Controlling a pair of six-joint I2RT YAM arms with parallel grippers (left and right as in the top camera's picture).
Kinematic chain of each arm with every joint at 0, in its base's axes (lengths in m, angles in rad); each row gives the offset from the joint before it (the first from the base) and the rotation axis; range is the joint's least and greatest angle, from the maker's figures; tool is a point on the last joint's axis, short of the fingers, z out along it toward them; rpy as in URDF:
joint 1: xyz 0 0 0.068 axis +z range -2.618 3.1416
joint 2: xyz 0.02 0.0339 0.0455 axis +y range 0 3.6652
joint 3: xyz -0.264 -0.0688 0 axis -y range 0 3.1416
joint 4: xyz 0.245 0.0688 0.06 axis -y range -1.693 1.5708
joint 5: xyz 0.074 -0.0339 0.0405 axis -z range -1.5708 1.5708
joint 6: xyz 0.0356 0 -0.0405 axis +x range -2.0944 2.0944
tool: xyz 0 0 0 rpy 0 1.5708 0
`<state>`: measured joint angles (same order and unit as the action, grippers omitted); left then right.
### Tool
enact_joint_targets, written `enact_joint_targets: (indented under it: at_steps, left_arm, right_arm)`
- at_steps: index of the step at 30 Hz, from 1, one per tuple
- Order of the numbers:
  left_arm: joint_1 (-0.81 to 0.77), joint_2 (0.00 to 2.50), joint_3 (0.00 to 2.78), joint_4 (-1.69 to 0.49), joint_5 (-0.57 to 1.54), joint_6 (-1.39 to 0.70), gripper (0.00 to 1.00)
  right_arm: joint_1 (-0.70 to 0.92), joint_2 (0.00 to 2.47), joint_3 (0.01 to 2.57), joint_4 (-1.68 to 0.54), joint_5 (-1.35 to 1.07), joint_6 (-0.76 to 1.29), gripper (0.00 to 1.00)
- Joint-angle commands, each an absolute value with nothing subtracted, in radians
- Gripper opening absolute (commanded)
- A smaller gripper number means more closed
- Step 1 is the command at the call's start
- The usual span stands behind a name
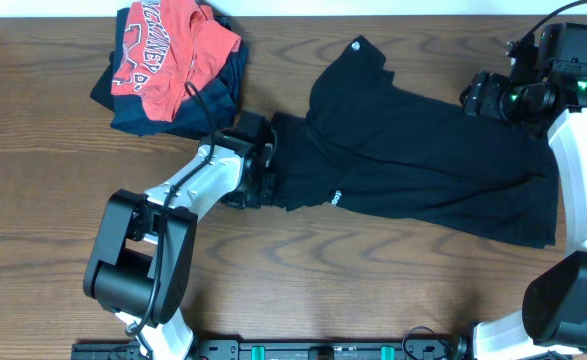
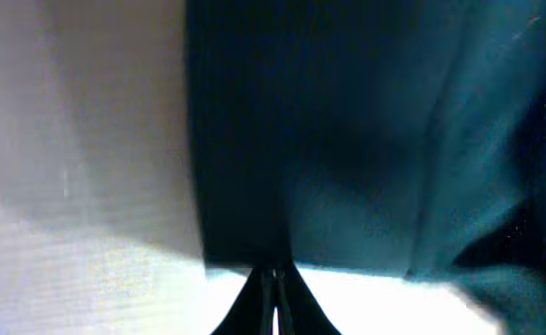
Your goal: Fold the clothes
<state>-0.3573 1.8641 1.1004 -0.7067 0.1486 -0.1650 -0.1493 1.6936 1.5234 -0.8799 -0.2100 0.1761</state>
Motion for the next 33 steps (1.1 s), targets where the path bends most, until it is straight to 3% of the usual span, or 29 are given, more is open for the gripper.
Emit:
enact_joint_targets:
  at_steps: [1, 12, 18, 25, 33]
  left_arm:
    - [-0.352, 1.930, 1.049, -0.801, 0.109, -0.310, 0.06]
    - [-0.353, 1.913, 1.049, -0.908, 0.228, -0.380, 0.06]
    - [-0.354, 1.748, 1.056, -0.861, 0.188, -0.359, 0.06]
    - [-0.392, 1.486, 1.069, -0.588, 0.168, -0.231, 0.06]
    - [-0.410, 1.578, 1.069, -0.475, 0.169, -0.030, 0.06]
  right_arm:
    - [-0.142, 1.689, 1.537, -0.883, -0.218, 0.186, 0.80]
    - [-0.143, 1.689, 1.537, -0.874, -0.218, 0.186, 0.81]
    - [-0.142, 1.689, 1.537, -0.874, -0.218, 0.186, 0.81]
    - [-0.142, 1.689, 1.537, -0.869, -0.249, 0.186, 0.81]
    - [-0.142, 1.689, 1.537, -0.907, -0.252, 0.159, 0.81]
